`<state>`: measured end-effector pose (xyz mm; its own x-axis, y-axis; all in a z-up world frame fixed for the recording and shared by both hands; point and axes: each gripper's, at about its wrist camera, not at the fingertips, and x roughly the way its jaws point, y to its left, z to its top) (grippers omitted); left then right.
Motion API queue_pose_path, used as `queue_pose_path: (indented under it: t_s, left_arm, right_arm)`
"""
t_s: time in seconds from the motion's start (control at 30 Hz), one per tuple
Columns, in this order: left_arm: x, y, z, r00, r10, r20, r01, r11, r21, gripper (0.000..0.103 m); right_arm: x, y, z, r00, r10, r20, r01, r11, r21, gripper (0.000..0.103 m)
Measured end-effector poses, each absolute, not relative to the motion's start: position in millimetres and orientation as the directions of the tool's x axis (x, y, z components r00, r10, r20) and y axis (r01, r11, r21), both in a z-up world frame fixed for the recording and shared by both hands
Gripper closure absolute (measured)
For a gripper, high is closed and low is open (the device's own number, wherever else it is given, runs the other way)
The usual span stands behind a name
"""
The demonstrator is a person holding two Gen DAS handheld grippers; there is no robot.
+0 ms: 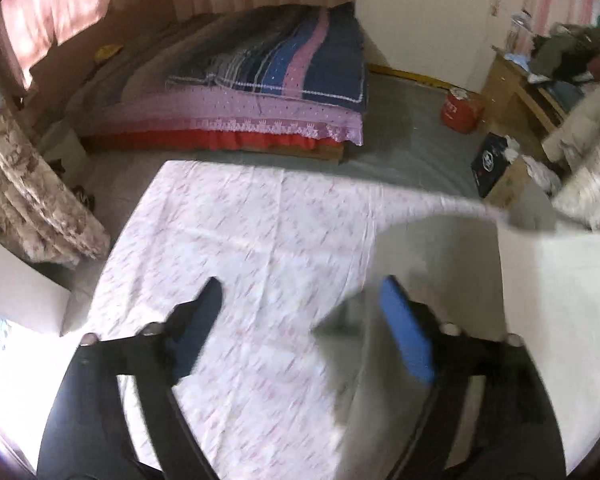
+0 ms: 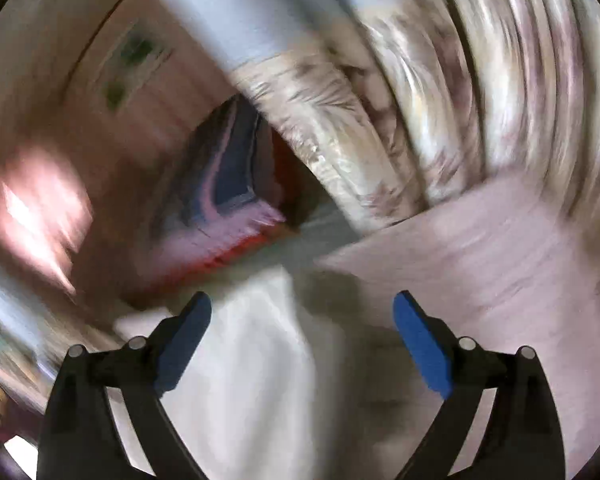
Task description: Fold large clothes
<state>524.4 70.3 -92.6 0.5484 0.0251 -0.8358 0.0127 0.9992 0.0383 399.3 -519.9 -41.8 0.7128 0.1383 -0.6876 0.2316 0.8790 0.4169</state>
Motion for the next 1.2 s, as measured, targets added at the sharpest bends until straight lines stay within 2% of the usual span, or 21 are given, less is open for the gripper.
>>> queue_pose_path:
  t_s: [0.07, 0.17, 0.33, 0.37, 0.4, 0.43, 0.47, 0.5, 0.57, 0.67, 0.7, 0.77, 0.83, 0.87, 0.9, 0.93, 0.97, 1.03, 1.07, 1.1, 1.2]
  left_arm:
    - [495, 68, -94, 0.553, -0.013, -0.833, 0.068, 0.997, 0.030, 0.014]
    - [446, 56, -104, 0.554, -0.071, -0.829, 0.135, 0.991, 0.005, 0.009]
    - [391, 37, -128, 0.532, -0.157, -0.832, 0.190, 0.980, -0.064, 0.010]
    - [389, 35, -130, 0.535, -0.171, -0.828, 0.190, 0.979, -0.080, 0.016]
    - [387, 32, -132, 0.519, -0.212, -0.828, 0.198, 0.972, -0.125, 0.045]
    - [389, 28, -131, 0.511, -0.211, -0.833, 0.189, 0.973, -0.130, 0.058]
    - [390, 26, -128, 0.522, -0.181, -0.833, 0.171, 0.980, -0.105, 0.067]
    - [392, 25, -118, 0.535, -0.175, -0.826, 0.169, 0.981, -0.098, 0.087]
    - [396, 35, -97, 0.543, -0.241, -0.805, 0.171, 0.970, -0.175, 0.096]
    - [394, 56, -53, 0.579, -0.302, -0.757, 0.188, 0.953, -0.236, 0.095]
    - [388, 59, -41, 0.573, -0.314, -0.757, 0.211, 0.949, -0.234, 0.095]
    - [373, 51, -36, 0.553, -0.300, -0.777, 0.274, 0.947, -0.170, 0.095]
    - [369, 36, -64, 0.494, -0.243, -0.835, 0.294, 0.950, -0.102, 0.087]
    - [371, 30, -84, 0.461, -0.201, -0.864, 0.287, 0.956, -0.070, 0.084]
    - [376, 27, -109, 0.422, -0.160, -0.892, 0.265, 0.963, -0.047, 0.075]
    - [381, 30, -124, 0.413, -0.149, -0.898, 0.243, 0.969, -0.049, 0.061]
    - [382, 35, -129, 0.431, -0.143, -0.891, 0.224, 0.973, -0.048, 0.053]
    - [373, 46, -121, 0.534, -0.080, -0.841, 0.160, 0.987, 0.008, 0.021]
    - [365, 50, -114, 0.575, -0.064, -0.816, 0.134, 0.991, 0.016, 0.015]
    - [352, 52, -105, 0.615, -0.068, -0.785, 0.116, 0.993, 0.005, 0.004]
    - [329, 41, -100, 0.651, -0.116, -0.750, 0.145, 0.989, -0.028, 0.003]
  right_arm:
    - [368, -495, -50, 0.694, 0.049, -0.719, 0.170, 0.958, 0.229, 0.010]
    - [324, -474, -66, 0.682, -0.014, -0.732, 0.120, 0.988, 0.094, 0.010]
    - [279, -471, -98, 0.663, 0.102, -0.742, 0.105, 0.968, 0.227, 0.010]
    - [275, -470, -108, 0.658, 0.138, -0.741, 0.098, 0.959, 0.266, 0.011]
    - [274, -466, -114, 0.662, 0.180, -0.728, 0.076, 0.950, 0.304, 0.022]
    - [275, -463, -117, 0.663, 0.210, -0.718, 0.056, 0.943, 0.328, 0.035]
    - [280, -458, -118, 0.658, 0.232, -0.717, 0.041, 0.939, 0.341, 0.076]
    - [284, -456, -116, 0.658, 0.270, -0.703, 0.020, 0.927, 0.375, 0.086]
    - [287, -458, -94, 0.715, 0.243, -0.656, 0.012, 0.933, 0.359, 0.090]
    - [274, -476, -57, 0.785, 0.250, -0.567, -0.008, 0.919, 0.394, 0.091]
    - [269, -478, -52, 0.786, 0.255, -0.563, -0.015, 0.919, 0.394, 0.091]
    - [264, -480, -60, 0.754, 0.235, -0.614, 0.008, 0.931, 0.365, 0.091]
    - [268, -476, -91, 0.687, 0.179, -0.705, 0.059, 0.952, 0.299, 0.090]
    - [270, -475, -111, 0.645, 0.153, -0.749, 0.081, 0.961, 0.266, 0.087]
    - [270, -476, -125, 0.638, 0.133, -0.758, 0.098, 0.963, 0.252, 0.079]
    - [267, -477, -127, 0.645, 0.131, -0.753, 0.103, 0.962, 0.255, 0.075]
    - [262, -479, -124, 0.669, 0.118, -0.734, 0.104, 0.963, 0.250, 0.066]
    - [248, -480, -109, 0.710, 0.043, -0.703, 0.133, 0.972, 0.194, 0.057]
    - [240, -479, -99, 0.728, 0.004, -0.685, 0.144, 0.977, 0.160, 0.050]
    - [230, -476, -90, 0.755, -0.017, -0.656, 0.143, 0.980, 0.139, 0.038]
    - [217, -457, -77, 0.814, -0.029, -0.580, 0.111, 0.988, 0.107, 0.019]
